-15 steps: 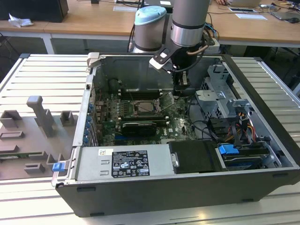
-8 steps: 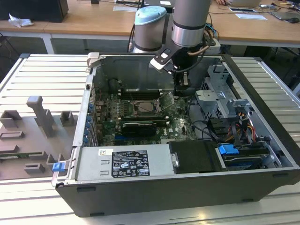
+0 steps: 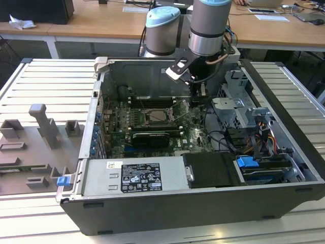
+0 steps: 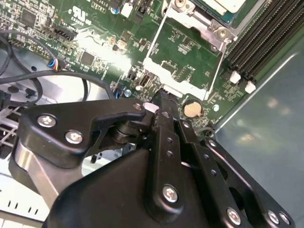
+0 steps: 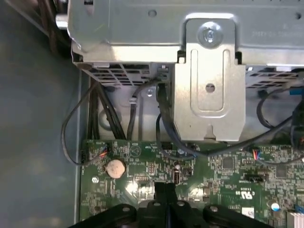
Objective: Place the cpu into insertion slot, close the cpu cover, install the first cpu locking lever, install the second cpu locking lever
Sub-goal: 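Close the cpu cover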
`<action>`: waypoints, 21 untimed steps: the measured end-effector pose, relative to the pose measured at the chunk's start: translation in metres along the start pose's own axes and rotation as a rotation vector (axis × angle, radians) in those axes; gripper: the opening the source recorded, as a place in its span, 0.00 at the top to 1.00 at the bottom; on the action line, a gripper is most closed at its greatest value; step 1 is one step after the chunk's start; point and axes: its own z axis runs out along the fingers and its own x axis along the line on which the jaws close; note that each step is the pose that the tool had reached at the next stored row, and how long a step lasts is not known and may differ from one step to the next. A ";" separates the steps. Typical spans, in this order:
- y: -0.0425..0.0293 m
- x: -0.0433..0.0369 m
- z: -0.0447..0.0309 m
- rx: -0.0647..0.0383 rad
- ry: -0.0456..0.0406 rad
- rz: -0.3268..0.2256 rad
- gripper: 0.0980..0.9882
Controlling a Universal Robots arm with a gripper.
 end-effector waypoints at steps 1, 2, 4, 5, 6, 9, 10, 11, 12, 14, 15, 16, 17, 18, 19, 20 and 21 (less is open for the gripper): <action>0.0000 0.0000 0.0000 0.009 0.0001 0.000 0.99; -0.0002 0.0000 0.0000 0.017 0.0003 0.000 0.99; -0.0016 0.0001 0.0000 0.017 0.0004 0.000 0.99; -0.0024 0.0000 0.0000 0.017 0.0005 0.000 0.99; -0.0037 0.0001 -0.0001 0.017 0.0004 0.000 0.99; -0.0069 0.0001 -0.0003 0.017 0.0004 0.000 0.99; -0.0073 0.0001 -0.0003 0.017 0.0005 0.000 0.99; -0.0079 0.0002 -0.0003 0.017 0.0004 0.000 0.99; -0.0086 0.0002 -0.0003 0.017 0.0004 0.000 0.99; -0.0107 0.0002 -0.0004 0.017 0.0004 0.000 0.99; -0.0117 0.0003 -0.0005 0.017 0.0003 0.000 0.99; -0.0132 0.0003 -0.0005 0.017 0.0003 0.000 0.99; -0.0156 0.0003 -0.0006 0.017 0.0004 0.000 0.99; -0.0168 0.0003 -0.0007 0.017 0.0004 0.000 0.99; -0.0178 0.0003 -0.0007 0.017 0.0004 0.000 0.99; -0.0192 0.0004 -0.0008 0.017 0.0004 0.000 0.99; -0.0206 0.0004 -0.0009 0.017 0.0003 0.000 0.99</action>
